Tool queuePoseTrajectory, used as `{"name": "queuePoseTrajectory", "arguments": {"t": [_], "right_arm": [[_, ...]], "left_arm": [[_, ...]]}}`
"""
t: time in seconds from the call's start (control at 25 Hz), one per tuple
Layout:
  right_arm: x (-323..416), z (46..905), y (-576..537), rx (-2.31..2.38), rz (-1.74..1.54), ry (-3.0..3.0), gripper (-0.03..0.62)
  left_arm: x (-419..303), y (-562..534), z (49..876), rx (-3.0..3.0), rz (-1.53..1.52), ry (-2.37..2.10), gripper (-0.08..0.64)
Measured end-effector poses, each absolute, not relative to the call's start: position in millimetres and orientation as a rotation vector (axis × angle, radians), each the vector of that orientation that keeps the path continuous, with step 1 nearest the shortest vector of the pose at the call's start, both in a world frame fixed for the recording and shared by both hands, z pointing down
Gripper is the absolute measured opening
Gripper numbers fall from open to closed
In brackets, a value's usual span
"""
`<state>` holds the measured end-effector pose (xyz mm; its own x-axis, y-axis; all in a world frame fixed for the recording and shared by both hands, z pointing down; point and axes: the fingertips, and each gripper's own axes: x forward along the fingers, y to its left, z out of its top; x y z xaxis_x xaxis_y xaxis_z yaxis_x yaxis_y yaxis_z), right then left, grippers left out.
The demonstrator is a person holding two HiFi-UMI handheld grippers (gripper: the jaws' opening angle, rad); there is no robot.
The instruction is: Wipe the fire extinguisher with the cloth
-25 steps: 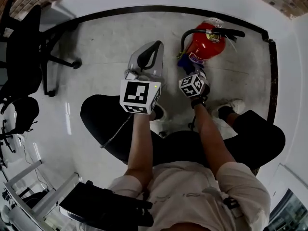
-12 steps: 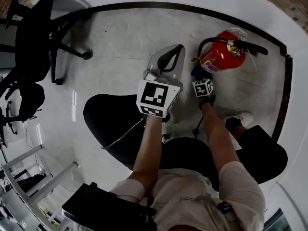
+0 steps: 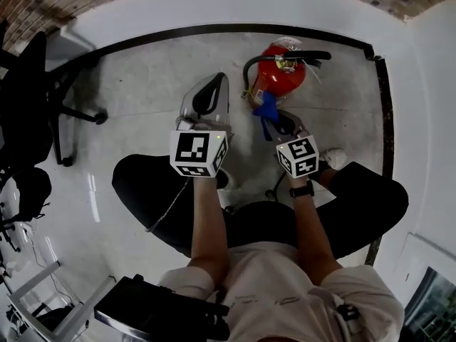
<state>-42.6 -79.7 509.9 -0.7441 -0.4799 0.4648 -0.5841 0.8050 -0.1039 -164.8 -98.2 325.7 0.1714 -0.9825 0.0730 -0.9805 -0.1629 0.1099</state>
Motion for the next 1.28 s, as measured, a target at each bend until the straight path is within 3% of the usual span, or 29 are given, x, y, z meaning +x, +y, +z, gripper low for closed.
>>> {"name": "queuePoseTrajectory", "arguments": {"t": [0.2, 0.56, 1.04, 1.28], "right_arm": [[-24.7, 391.2, -113.7, 0.931, -0.083, -2.686, 0.074], [-49.6, 400.0, -127.1, 0.863, -0.261, -2.642, 0.072], [-61.6, 663.5, -107.4, 0.589, -0.135, -2.260, 0.069], [-57.3, 737.9, -108.9, 0.543, -0.169, -2.128, 0.069]], "left_arm": [[-153.1, -96.2, 312.7, 2.329, -0.047, -1.931, 0.003], [-152.2, -92.8, 313.8, 2.328, -0.045, -1.939, 0.003], [-153.5, -98.5, 344.0, 2.291, 0.049, -1.918, 0.003], [-146.6, -105.7, 366.9, 2.284, 0.089, -1.882, 0.003]]}}
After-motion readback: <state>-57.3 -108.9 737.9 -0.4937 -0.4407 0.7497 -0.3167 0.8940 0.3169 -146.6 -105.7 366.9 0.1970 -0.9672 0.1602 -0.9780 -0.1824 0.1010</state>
